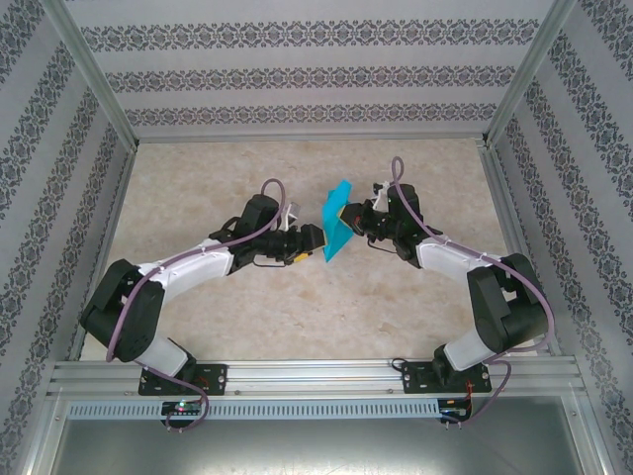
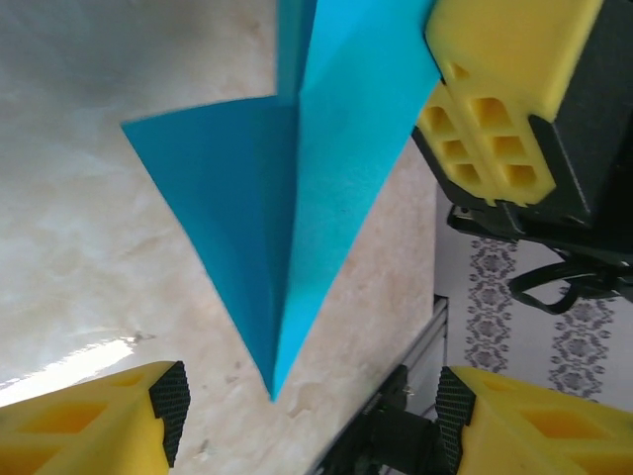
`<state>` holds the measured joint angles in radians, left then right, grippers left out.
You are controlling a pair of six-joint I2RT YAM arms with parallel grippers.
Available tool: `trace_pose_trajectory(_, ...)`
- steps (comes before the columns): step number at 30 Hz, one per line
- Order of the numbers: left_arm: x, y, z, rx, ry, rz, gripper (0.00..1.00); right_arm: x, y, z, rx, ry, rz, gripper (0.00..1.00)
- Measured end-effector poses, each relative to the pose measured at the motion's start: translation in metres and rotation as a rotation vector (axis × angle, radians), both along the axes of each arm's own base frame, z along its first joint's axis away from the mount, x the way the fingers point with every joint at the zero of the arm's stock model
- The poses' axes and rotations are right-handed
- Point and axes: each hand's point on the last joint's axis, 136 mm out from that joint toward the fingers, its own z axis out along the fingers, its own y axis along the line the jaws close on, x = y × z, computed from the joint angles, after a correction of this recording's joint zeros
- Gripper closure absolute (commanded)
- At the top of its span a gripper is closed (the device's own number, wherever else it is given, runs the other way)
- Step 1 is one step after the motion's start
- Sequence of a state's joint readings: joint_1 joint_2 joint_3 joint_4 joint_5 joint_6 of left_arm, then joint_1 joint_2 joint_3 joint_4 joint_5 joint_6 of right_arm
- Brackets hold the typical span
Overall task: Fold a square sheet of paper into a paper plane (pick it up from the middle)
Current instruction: Turn over the paper at the center of the table.
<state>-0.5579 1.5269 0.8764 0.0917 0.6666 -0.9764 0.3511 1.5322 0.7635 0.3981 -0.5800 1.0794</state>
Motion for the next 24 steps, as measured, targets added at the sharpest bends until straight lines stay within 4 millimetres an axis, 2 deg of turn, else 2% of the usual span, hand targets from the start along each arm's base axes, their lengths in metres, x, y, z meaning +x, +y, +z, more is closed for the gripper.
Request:
trace_pose_trajectory(7,-0.007,-0.016,0.006,-0.05,0.004,-0.021,0.31,0.002,0.0,0.005,0.038,-0.003,-0.024,1.0)
trace_pose_trajectory(16,-0.004,-0.017,-0.013,-0.015,0.03,-0.019,0.32,0.0,-0.001,0.008,0.061,-0.007,-0.033,1.0)
trace_pose_trajectory(19,-0.002,-0.018,-0.012,-0.012,0.021,-0.017,0.32,-0.001,-0.002,0.012,0.07,-0.018,-0.034,1.0)
trace_pose_trajectory(24,0.008,-0.03,-0.006,-0.024,0.004,-0.029,0.34,-0.001,-0.002,0.017,0.1,-0.026,-0.044,1.0)
